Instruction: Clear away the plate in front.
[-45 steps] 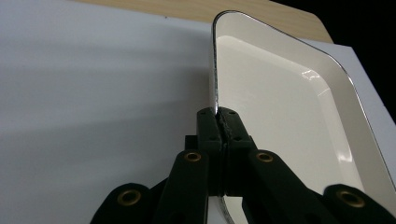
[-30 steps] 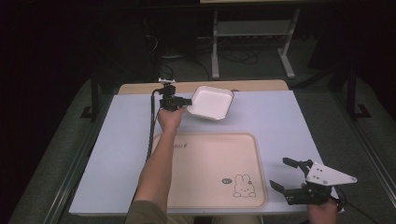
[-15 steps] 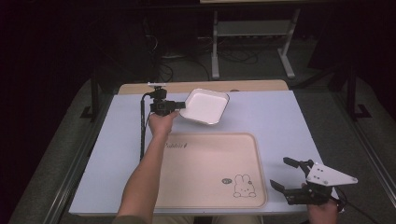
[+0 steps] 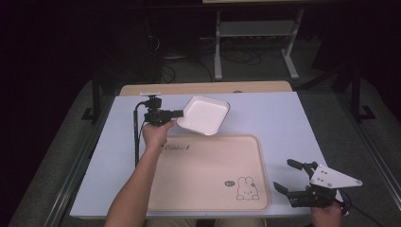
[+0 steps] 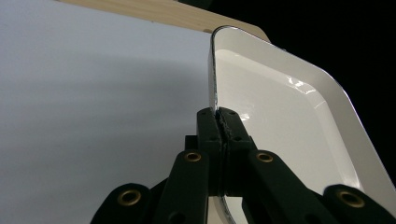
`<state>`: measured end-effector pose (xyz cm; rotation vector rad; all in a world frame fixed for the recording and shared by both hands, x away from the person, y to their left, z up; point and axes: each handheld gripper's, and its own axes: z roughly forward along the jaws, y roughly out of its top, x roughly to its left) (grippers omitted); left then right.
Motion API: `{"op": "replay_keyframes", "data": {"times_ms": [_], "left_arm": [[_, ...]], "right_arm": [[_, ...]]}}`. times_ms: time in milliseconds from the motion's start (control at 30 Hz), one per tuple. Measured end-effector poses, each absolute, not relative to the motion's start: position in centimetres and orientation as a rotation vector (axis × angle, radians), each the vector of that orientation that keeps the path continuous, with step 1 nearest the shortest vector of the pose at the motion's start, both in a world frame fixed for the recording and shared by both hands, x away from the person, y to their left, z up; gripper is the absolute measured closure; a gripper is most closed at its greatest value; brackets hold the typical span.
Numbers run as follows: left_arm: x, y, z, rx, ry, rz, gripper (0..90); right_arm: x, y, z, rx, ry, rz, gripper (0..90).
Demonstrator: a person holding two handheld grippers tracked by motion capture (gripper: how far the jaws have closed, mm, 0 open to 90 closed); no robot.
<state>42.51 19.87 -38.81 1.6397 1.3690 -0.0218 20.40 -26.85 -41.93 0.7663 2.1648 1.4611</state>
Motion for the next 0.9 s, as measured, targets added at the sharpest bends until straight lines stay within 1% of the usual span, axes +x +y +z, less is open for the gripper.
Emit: {"op": "replay_keyframes", "data": {"times_ms": [667, 900], "left_arm": [[38.1, 21.5, -39.8, 1.67, 1.349, -0.046, 88.8], [36.6, 21.3, -40.6, 1.69, 1.342, -0.062, 88.8]], "right_arm": [[20.3, -26.8, -41.9, 0.759, 2.162, 1.461, 13.1], [20.4, -26.7, -41.9, 0.758, 2.164, 1.46, 13.1]]}}
